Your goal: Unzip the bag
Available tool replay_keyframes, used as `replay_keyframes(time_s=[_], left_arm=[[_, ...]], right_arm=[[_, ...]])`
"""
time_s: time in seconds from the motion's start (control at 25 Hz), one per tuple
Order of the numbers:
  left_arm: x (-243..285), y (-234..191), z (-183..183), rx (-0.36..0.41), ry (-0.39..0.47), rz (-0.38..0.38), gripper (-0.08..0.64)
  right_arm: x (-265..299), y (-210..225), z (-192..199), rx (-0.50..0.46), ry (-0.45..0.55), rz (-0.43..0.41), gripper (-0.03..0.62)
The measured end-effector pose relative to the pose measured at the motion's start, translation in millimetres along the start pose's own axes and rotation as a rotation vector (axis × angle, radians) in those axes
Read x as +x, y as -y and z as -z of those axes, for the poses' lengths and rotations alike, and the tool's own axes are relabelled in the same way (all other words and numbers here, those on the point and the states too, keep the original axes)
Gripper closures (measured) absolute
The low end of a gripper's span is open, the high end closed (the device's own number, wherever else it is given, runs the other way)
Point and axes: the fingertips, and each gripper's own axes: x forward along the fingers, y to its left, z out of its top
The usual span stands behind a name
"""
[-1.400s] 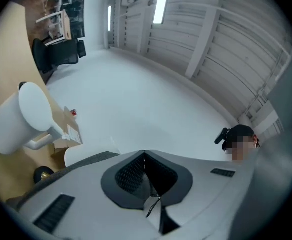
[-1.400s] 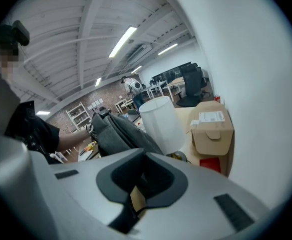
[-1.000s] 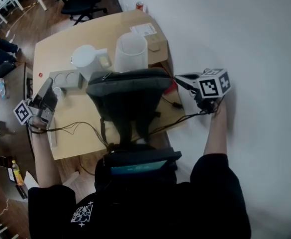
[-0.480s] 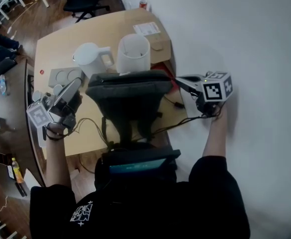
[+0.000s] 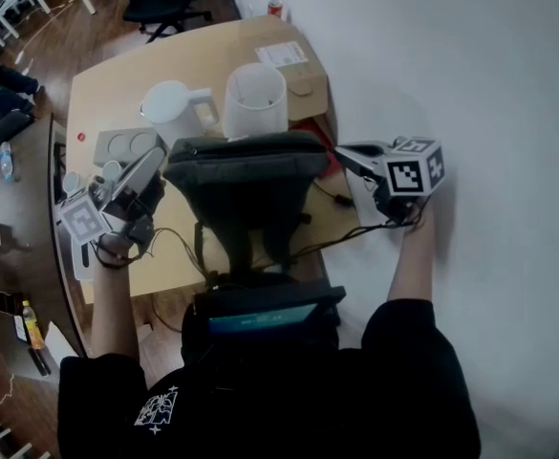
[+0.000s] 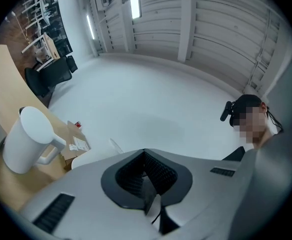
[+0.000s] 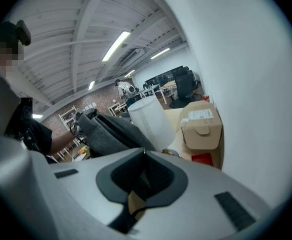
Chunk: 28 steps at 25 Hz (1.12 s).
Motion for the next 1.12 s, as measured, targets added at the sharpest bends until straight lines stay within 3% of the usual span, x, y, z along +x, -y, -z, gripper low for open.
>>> replay_keyframes(time_s=[0.08, 0.12, 0.16, 0.2, 0.24, 0.28, 0.36, 0.44, 0.52, 0.72, 1.12], left_arm=[[-0.2, -0.2, -1.9, 0.014, 0.013, -0.026, 0.565], [0.0, -0.4, -2.9, 0.033, 0.019, -0.048, 0.565], [0.6, -0.5, -3.5, 0.06, 0.02, -0.074, 0.544], [1.6, -0.3, -3.1, 0.093, 0.018, -0.1, 0.493], [3.3, 0.8, -1.6, 0.132, 0.012, -0.123, 0.491], [6.0, 3.6, 0.1, 0.186, 0.004, -0.147, 0.491], [16.8, 14.9, 0.3, 0.371, -0.016, -0.212, 0.507], [29.3, 25.8, 0.6, 0.544, -0.043, -0.27, 0.558], [40.2, 31.6, 5.2, 0.624, -0.075, -0.287, 0.558], [53.0, 32.4, 17.2, 0.652, -0.111, -0.293, 0.558], [56.1, 27.3, 21.2, 0.651, -0.121, -0.299, 0.558]], right_arm=[[-4.2, -1.4, -4.1, -0.069, 0.025, 0.035, 0.555], [-8.6, -3.1, -10.9, -0.108, 0.062, 0.054, 0.517], [-14.1, -7.0, -21.1, -0.145, 0.119, 0.064, 0.459], [-19.6, -13.8, -33.5, -0.178, 0.193, 0.063, 0.46], [-23.9, -23.6, -46.5, -0.207, 0.275, 0.051, 0.46], [-26.4, -36.4, -59.0, -0.231, 0.354, 0.03, 0.469], [-23.3, -68.2, -78.8, -0.27, 0.458, -0.019, 0.566], [-12.9, -96.5, -88.5, -0.312, 0.478, -0.057, 0.569], [-3.5, -117.9, -93.5, -0.364, 0.473, -0.074, 0.569], [9.0, -146.2, -98.6, -0.435, 0.46, -0.097, 0.569], [11.6, -155.5, -101.4, -0.439, 0.455, -0.12, 0.569]])
